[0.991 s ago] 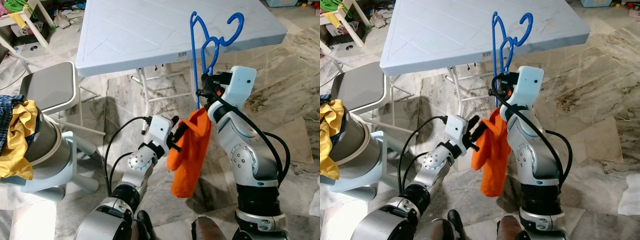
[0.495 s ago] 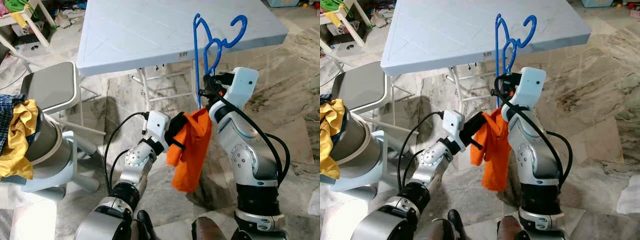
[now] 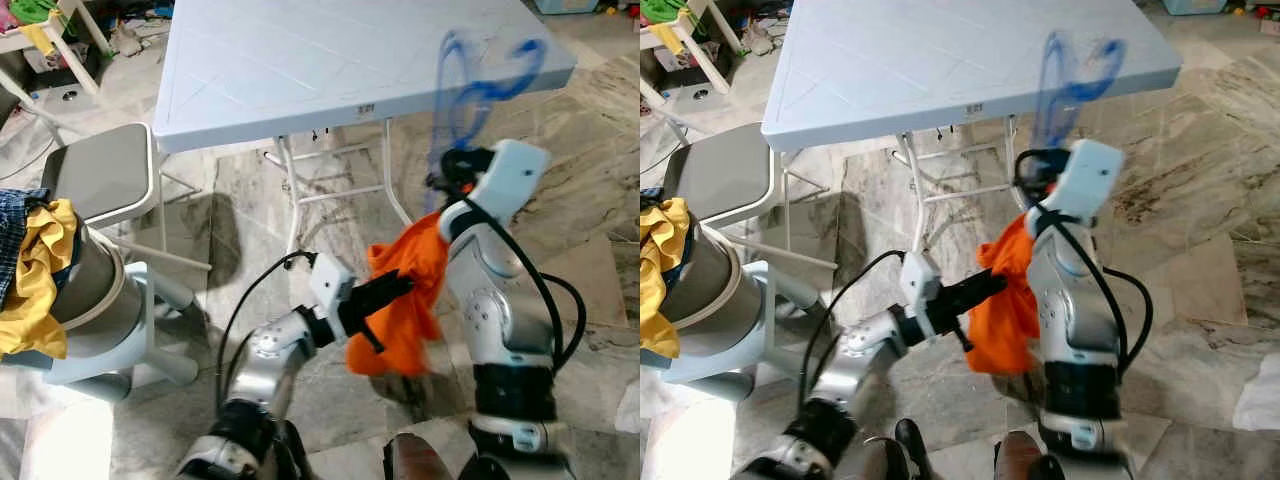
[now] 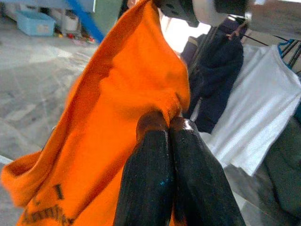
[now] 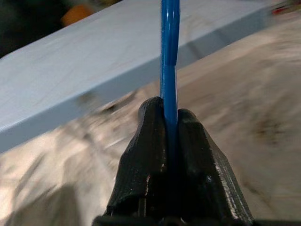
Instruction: Hang hanger
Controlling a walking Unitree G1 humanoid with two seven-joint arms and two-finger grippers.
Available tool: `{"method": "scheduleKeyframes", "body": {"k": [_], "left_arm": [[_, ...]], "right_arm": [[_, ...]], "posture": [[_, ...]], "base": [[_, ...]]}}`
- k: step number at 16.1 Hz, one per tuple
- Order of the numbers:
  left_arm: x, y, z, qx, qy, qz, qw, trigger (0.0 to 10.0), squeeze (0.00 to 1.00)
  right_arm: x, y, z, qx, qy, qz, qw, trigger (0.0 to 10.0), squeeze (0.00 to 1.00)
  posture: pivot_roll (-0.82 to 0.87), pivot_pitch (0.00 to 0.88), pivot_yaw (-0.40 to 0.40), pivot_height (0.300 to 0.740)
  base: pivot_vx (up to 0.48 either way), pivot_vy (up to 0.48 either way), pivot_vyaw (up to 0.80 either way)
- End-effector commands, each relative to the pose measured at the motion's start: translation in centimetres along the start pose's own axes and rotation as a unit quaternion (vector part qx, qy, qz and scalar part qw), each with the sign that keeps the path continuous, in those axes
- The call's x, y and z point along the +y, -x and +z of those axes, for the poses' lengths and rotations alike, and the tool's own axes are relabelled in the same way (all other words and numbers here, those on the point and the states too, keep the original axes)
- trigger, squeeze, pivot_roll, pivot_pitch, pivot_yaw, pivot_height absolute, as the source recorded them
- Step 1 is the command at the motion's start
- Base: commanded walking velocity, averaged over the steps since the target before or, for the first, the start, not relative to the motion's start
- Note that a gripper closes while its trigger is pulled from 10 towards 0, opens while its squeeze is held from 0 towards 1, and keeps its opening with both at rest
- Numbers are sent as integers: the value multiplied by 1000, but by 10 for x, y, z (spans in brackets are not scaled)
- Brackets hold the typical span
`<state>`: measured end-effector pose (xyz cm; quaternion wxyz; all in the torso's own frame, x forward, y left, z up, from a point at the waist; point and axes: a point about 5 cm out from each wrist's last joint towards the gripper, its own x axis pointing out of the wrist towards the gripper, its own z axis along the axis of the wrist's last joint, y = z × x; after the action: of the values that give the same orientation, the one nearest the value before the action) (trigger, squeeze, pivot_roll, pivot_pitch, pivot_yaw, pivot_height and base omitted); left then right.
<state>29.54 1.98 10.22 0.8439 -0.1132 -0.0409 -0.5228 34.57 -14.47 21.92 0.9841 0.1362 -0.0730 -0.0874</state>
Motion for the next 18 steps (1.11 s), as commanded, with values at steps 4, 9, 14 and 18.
{"method": "scheduleKeyframes", "body": {"k": [4, 9, 14, 18], "left_arm": [[-4, 4, 13, -12, 16, -11, 1000, 0, 0], [1, 25, 16, 6, 14, 6, 1000, 0, 0], [12, 57, 14, 42, -2, 41, 998, 0, 0], [19, 83, -2, 83, -12, 83, 993, 0, 0]], "right_arm": [[-9, -15, 3, -66, 24, -71, 995, 10000, 0], [-36, -32, 7, -97, 68, -131, 984, 10000, 0], [-65, -42, 2, -85, 85, -135, 984, 10000, 0], [-66, -45, -10, -31, 57, -63, 996, 10000, 0]], "posture": [[-309, 244, 99, 740], [-292, 243, 99, 740], [-283, 243, 100, 740], [-278, 244, 97, 740]], "base": [[0, 0, 0], [0, 0, 0], [0, 0, 0], [0, 0, 0]]}}
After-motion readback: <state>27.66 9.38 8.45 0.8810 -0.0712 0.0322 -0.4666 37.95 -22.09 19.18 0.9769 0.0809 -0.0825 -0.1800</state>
